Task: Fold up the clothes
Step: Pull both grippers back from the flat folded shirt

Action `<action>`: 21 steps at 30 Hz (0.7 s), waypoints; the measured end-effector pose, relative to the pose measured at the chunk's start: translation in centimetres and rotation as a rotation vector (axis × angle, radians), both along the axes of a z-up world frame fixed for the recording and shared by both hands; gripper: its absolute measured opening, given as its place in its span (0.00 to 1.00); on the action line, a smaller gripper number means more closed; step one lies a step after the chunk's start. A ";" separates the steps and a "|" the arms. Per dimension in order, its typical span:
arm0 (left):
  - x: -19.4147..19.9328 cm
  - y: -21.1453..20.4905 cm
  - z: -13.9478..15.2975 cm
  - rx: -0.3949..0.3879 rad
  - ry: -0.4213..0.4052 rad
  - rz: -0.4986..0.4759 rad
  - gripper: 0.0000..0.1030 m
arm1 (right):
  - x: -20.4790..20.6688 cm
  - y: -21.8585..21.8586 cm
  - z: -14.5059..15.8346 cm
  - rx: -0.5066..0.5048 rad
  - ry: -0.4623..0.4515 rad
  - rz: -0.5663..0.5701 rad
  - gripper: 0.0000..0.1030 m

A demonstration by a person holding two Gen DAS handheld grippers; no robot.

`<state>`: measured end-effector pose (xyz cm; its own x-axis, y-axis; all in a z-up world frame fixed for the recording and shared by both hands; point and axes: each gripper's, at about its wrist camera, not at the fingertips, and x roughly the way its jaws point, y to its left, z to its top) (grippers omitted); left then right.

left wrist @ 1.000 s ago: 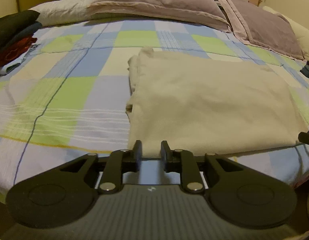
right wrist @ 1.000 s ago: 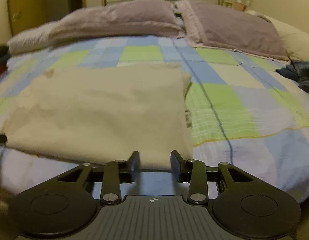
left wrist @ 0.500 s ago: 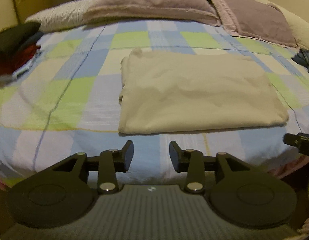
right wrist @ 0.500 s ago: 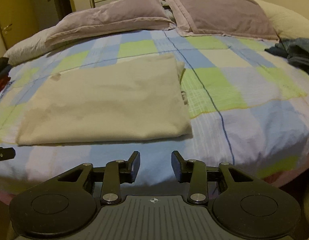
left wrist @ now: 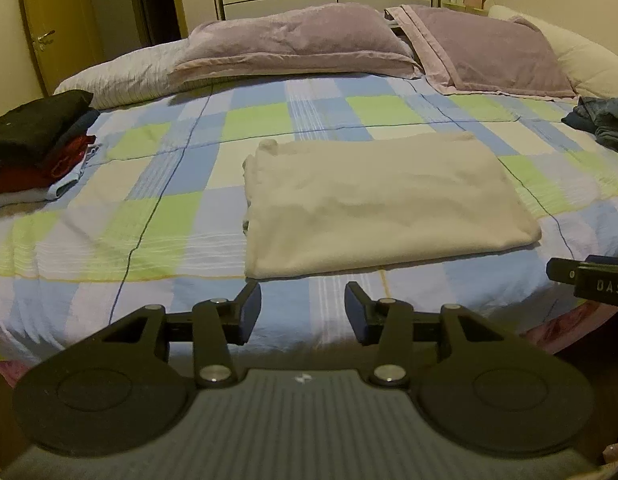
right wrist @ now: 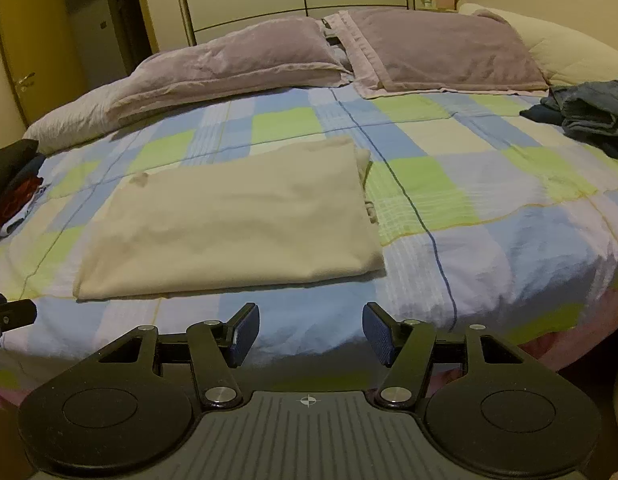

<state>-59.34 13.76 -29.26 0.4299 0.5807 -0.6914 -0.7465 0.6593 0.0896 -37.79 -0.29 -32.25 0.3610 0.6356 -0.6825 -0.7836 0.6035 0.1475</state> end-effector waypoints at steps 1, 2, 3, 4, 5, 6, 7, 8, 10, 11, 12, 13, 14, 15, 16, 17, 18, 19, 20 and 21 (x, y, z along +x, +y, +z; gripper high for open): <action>-0.1 -0.1 0.1 0.001 0.002 0.002 0.41 | -0.1 -0.1 0.1 0.001 0.000 0.000 0.59; -0.2 -0.2 0.1 0.003 0.003 0.002 0.41 | -0.1 -0.3 0.1 0.001 0.000 0.001 0.59; -0.2 -0.4 0.1 0.005 0.004 0.003 0.41 | -0.1 -0.4 0.1 0.001 0.000 0.002 0.59; -0.3 -0.5 0.2 0.006 0.006 0.002 0.41 | -0.1 -0.5 0.1 0.001 0.001 0.003 0.59; -0.3 -0.6 0.2 0.006 0.007 0.002 0.42 | -0.2 -0.6 0.1 0.000 0.002 0.004 0.59; -0.4 -0.7 0.1 0.006 0.008 0.001 0.42 | -0.2 -0.7 0.1 0.000 0.003 0.004 0.59; -0.4 -0.7 0.1 0.006 0.010 0.000 0.42 | -0.3 -0.8 0.1 -0.001 0.003 0.003 0.59; -0.4 -0.7 0.1 0.006 0.012 0.000 0.42 | -0.3 -0.8 0.2 -0.002 0.003 0.003 0.59; -0.4 -0.8 0.1 0.004 0.016 -0.002 0.42 | -0.4 -0.9 0.2 -0.002 0.005 0.001 0.59; -0.3 -0.7 0.1 0.002 0.017 -0.003 0.42 | -0.4 -1.0 0.2 -0.002 0.006 0.000 0.59; -0.3 -0.7 0.0 0.001 0.018 -0.003 0.42 | -0.4 -1.0 0.2 -0.002 0.007 0.000 0.59; -0.3 -0.7 0.0 0.001 0.020 -0.003 0.42 | -0.4 -1.0 0.2 -0.001 0.009 0.000 0.59; -0.2 -0.6 0.0 0.000 0.020 -0.004 0.42 | -0.3 -1.1 0.1 -0.001 0.011 -0.001 0.59; -0.1 -0.6 0.0 -0.001 0.020 -0.005 0.43 | -0.3 -1.1 0.1 -0.002 0.011 -0.003 0.59; 0.0 -0.5 0.0 -0.002 0.020 -0.007 0.43 | -0.2 -1.1 0.1 -0.002 0.012 -0.004 0.59; 0.1 -0.5 0.0 -0.004 0.020 -0.008 0.44 | -0.1 -1.1 0.1 -0.001 0.014 -0.005 0.59; 0.3 -0.5 -0.1 -0.007 0.021 -0.009 0.44 | -0.1 -1.0 0.0 -0.002 0.015 -0.008 0.59; 0.4 -0.5 -0.2 -0.009 0.021 -0.010 0.44 | 0.0 -1.0 -0.1 -0.004 0.016 -0.011 0.59; 0.6 -0.4 -0.4 -0.015 0.020 -0.012 0.44 | 0.1 -0.9 -0.2 -0.005 0.018 -0.013 0.59; 0.8 -0.2 -0.6 -0.021 0.019 -0.015 0.44 | 0.3 -0.9 -0.4 -0.005 0.022 -0.015 0.59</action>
